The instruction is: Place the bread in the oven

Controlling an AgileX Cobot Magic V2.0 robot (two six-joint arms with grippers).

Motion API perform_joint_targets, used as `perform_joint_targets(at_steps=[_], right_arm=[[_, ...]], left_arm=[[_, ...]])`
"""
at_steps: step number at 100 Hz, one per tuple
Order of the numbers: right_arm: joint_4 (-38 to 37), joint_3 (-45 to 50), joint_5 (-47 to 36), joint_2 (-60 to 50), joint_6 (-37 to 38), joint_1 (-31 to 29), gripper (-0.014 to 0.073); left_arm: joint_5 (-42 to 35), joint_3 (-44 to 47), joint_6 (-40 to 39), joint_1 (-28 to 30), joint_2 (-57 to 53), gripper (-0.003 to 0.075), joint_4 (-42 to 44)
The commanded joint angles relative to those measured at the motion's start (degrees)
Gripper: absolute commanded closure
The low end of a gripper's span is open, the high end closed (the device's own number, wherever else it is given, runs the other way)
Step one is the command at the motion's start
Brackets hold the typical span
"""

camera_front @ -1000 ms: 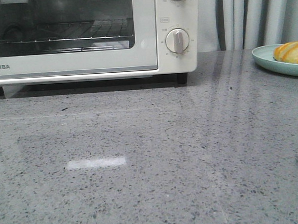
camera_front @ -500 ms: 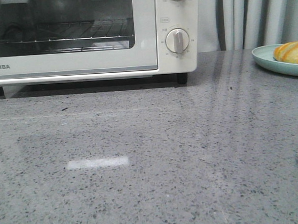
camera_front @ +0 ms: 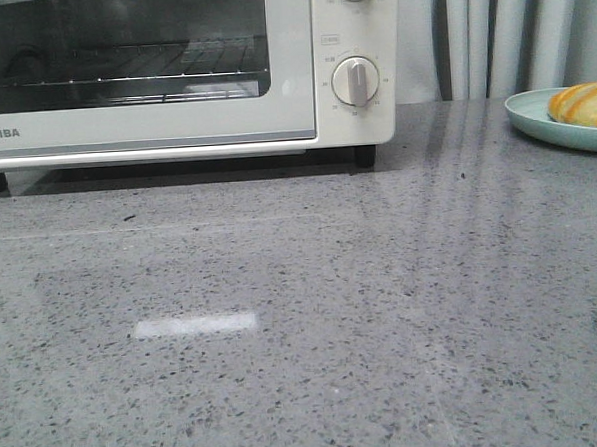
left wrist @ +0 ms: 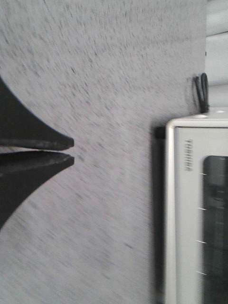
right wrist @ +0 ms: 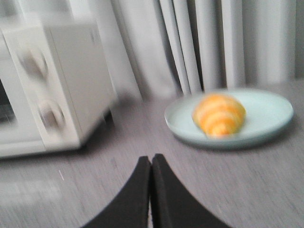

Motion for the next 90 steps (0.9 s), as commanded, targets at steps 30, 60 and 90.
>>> perform_joint_targets(at_steps=[30,60,90], right_arm=[[17.03,0.56,-6.96,-1.24,-0.26,0.02,0.0643],[10.3,-9.2,2.69,2.01,-0.26,0.02,0.0643],[3.02,-13.12,-3.22,10.83,-0.26,0.02,0.0643]], left_arm=[[-18.69,1.2,-0.14,0.02,-1.76,0.0741,-50.22],[-8.17,-10.03,-0.01,0.02,2.49,0.0742,-28.95],[-6.81,-23.34,1.25,0.02,17.95,0.0741,-19.48]])
